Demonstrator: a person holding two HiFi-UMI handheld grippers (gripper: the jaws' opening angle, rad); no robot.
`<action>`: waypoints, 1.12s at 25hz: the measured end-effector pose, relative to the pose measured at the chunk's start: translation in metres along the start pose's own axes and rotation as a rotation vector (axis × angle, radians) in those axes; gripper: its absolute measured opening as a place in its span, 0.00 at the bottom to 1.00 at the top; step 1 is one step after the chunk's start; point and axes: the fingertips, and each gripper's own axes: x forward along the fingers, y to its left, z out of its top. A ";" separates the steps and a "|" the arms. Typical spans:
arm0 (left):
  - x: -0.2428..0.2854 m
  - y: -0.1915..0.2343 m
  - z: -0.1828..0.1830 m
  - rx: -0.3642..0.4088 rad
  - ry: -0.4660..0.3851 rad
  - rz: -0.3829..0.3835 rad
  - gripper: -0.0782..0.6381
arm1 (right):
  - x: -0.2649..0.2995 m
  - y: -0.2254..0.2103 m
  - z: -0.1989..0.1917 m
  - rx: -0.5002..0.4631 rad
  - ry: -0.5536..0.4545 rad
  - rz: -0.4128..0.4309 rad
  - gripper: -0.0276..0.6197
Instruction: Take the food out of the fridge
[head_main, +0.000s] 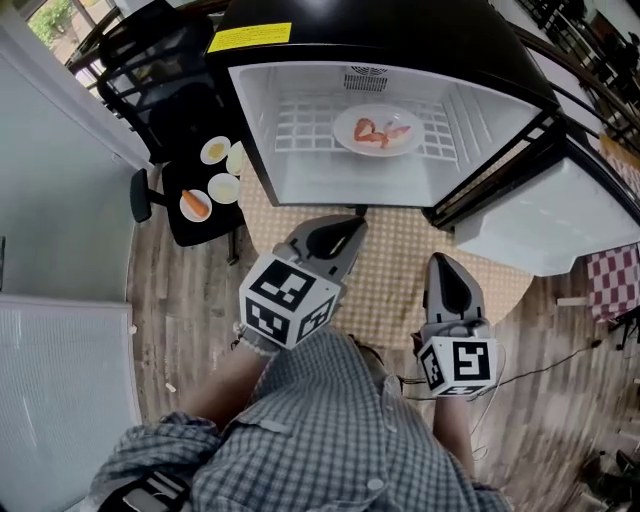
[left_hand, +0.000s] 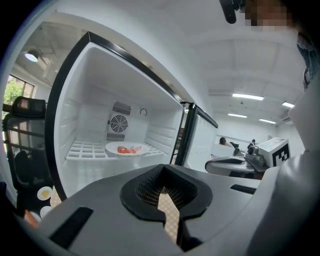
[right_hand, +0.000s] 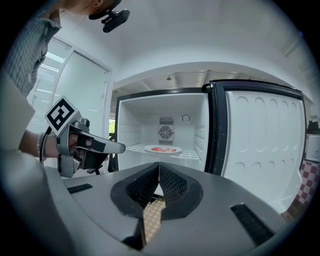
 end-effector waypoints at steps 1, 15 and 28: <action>0.001 0.002 0.002 -0.005 -0.007 0.014 0.12 | 0.003 -0.001 0.001 -0.003 -0.002 0.013 0.06; 0.015 0.029 0.019 -0.227 -0.123 0.128 0.12 | 0.033 0.003 0.008 -0.035 -0.022 0.188 0.06; 0.051 0.069 0.011 -0.424 -0.130 0.230 0.12 | 0.088 -0.027 0.013 0.296 -0.031 0.240 0.06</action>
